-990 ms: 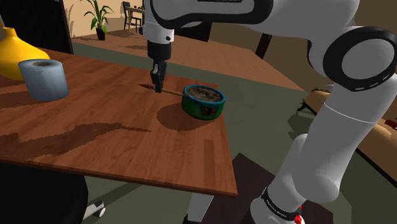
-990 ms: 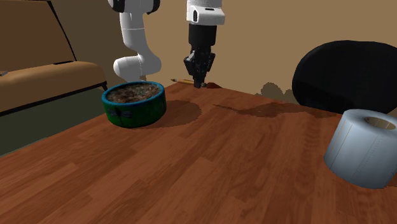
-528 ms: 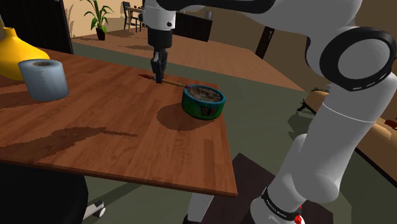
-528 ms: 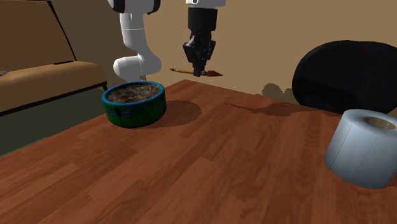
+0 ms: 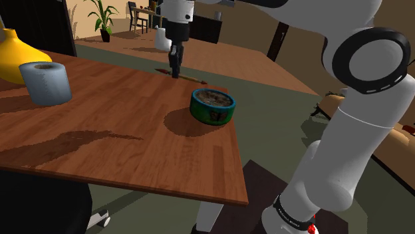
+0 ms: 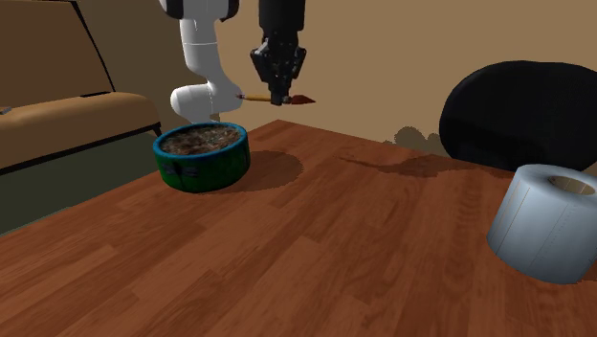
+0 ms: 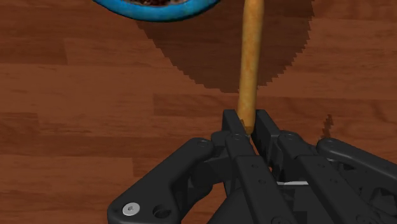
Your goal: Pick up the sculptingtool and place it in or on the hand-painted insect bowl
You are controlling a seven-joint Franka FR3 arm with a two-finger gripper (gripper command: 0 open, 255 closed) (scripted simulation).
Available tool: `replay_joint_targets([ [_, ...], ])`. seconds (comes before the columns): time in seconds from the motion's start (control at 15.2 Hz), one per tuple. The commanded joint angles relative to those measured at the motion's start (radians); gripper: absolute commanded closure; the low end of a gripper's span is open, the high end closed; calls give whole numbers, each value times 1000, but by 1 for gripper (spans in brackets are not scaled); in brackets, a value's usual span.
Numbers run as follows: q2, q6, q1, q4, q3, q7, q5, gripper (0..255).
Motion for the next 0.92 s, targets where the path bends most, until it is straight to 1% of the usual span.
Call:
replay_joint_targets([
  [0.0,-12,-3,-23,-7,-20,-45,1,255],
  [0.46,-21,-1,-109,-10,-97,-207,-1,255],
  [0.86,-41,86,-109,-117,-97,-203,-1,255],
])
